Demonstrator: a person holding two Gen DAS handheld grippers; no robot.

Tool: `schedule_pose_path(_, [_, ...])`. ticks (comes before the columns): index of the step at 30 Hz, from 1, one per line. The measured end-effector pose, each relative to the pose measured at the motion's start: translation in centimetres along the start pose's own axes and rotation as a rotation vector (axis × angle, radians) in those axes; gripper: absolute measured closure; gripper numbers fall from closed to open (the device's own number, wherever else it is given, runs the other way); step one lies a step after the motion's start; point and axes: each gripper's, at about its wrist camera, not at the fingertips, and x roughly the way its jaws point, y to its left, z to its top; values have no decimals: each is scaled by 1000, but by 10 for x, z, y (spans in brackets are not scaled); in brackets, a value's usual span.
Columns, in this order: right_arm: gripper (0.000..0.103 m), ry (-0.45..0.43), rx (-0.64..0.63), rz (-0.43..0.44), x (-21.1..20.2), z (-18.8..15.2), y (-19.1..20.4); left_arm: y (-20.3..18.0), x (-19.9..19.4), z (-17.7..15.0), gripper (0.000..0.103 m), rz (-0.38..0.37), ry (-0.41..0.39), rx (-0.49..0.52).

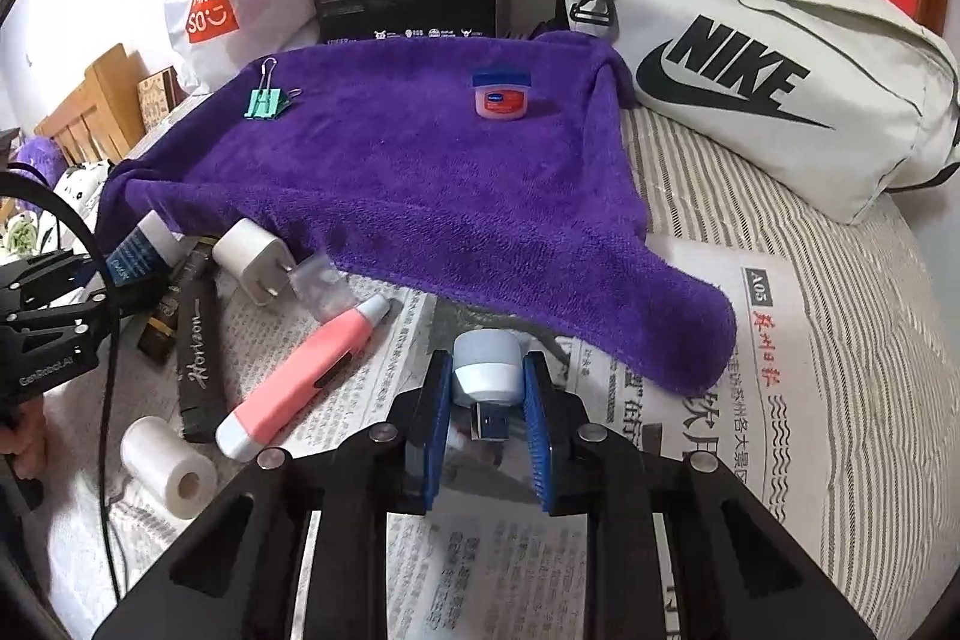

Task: Organize rigid objects
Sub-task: 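Carry the USB light onto the towel and open the right tool while the left tool carries the balm tube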

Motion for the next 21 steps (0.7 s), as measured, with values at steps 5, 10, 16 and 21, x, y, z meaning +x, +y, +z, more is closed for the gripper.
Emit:
schedule_pose_path(5, [79, -15, -9, -11, 0, -3, 2, 0, 0, 0, 69, -4, 0, -4])
schedule_pose_path(10, [80, 19, -12, 3, -3, 1, 2, -2, -2, 0, 69, -1, 15, 17])
schedule_pose_path(16, [79, 13, -20, -6, -2, -3, 3, 2, -3, -1, 69, -13, 7, -6])
schedule_pose_path(21, [80, 34, 5, 9, -5, 1, -1, 7, -7, 0, 69, -46, 38, -28])
